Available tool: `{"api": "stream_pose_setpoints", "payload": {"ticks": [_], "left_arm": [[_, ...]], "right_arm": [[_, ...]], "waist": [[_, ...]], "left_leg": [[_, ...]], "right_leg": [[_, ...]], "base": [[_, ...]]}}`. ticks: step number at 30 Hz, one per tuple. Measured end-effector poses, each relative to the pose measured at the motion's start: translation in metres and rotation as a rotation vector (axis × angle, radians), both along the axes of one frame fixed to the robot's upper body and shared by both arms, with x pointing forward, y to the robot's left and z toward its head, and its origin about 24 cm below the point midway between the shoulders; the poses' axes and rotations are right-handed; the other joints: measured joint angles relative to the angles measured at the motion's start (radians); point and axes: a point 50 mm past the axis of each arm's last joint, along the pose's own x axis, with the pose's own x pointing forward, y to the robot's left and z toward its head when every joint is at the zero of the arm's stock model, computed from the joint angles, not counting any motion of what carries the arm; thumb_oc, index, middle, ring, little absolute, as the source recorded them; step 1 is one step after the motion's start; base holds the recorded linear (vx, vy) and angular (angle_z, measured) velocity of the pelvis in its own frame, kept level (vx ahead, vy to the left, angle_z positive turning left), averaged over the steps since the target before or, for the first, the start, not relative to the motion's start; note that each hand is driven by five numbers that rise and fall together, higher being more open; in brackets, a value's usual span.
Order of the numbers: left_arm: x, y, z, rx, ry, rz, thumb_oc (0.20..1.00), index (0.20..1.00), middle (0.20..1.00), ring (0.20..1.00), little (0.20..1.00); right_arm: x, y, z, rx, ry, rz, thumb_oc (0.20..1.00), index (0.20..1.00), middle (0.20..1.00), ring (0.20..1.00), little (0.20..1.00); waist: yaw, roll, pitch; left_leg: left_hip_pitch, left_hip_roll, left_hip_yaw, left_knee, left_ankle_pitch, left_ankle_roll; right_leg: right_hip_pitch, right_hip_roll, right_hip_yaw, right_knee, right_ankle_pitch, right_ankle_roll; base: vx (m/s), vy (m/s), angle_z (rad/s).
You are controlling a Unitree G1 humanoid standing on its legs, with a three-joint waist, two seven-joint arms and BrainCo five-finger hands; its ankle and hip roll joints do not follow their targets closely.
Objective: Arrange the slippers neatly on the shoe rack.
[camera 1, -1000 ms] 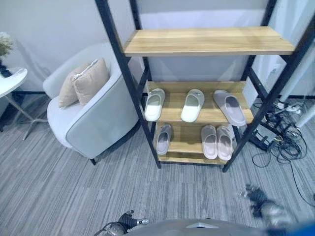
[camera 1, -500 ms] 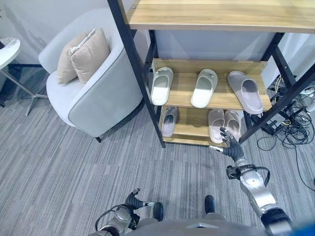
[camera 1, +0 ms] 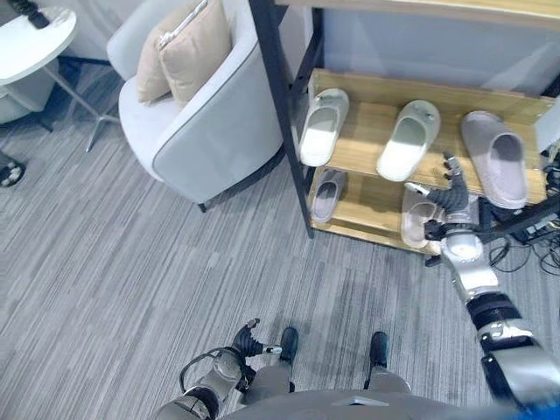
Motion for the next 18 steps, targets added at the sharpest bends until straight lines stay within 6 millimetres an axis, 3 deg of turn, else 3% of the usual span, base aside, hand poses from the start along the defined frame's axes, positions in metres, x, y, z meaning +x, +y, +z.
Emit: {"api": "stream_pose_setpoints", "payload": {"ticks": [3, 8, 13, 15, 18], "left_arm": [[0.006, -0.002, 0.002, 0.001, -0.016, -0.013, 1.0, 1.0, 1.0, 1.0, 1.0], [0.014, -0.003, 0.006, 0.001, -0.047, -0.017, 1.0, 1.0, 1.0, 1.0, 1.0], [0.017, -0.001, 0.008, 0.009, -0.074, 0.001, 1.0, 1.0, 1.0, 1.0, 1.0], [0.016, 0.0, 0.008, 0.016, -0.075, 0.009, 1.0, 1.0, 1.0, 1.0, 1.0], [0.016, 0.002, 0.008, 0.019, -0.074, 0.017, 1.0, 1.0, 1.0, 1.0, 1.0]], "right_arm": [[0.01, -0.001, 0.029, -0.002, -0.082, -0.016, 1.0, 1.0, 1.0, 1.0, 1.0], [0.01, -0.02, 0.031, 0.024, -0.075, -0.107, 1.0, 1.0, 1.0, 1.0, 1.0], [0.0, -0.064, 0.034, 0.07, -0.057, -0.274, 1.0, 1.0, 1.0, 1.0, 1.0], [-0.007, -0.093, 0.044, 0.075, -0.035, -0.371, 1.0, 1.0, 1.0, 1.0, 1.0], [-0.007, -0.097, 0.056, 0.057, -0.058, -0.373, 1.0, 1.0, 1.0, 1.0, 1.0]], "waist": [[0.02, -0.002, 0.012], [0.032, -0.007, 0.037], [0.051, 0.003, 0.045], [0.057, 0.012, 0.048], [0.055, 0.013, 0.049]], "left_leg": [[-0.011, 0.001, -0.011, 0.0, 0.0, -0.001], [-0.047, -0.004, -0.034, 0.001, 0.006, -0.002], [-0.079, -0.005, -0.052, 0.002, 0.015, -0.006], [-0.091, -0.005, -0.066, 0.003, 0.018, -0.011], [-0.114, -0.007, -0.07, 0.005, 0.022, -0.011]], "right_leg": [[-0.005, 0.001, -0.017, 0.0, 0.0, 0.0], [-0.026, -0.003, -0.04, 0.0, 0.0, 0.0], [-0.047, -0.004, -0.056, 0.0, 0.0, 0.0], [-0.049, -0.004, -0.074, 0.0, 0.0, 0.0], [-0.068, -0.005, -0.079, 0.0, 0.0, 0.0]], "base": [[0.03, -0.005, 0.09], [0.03, 0.001, 0.14], [0.02, -0.006, 0.12], [0.01, 0.007, 0.14], [0.02, 0.032, 0.08]]}}
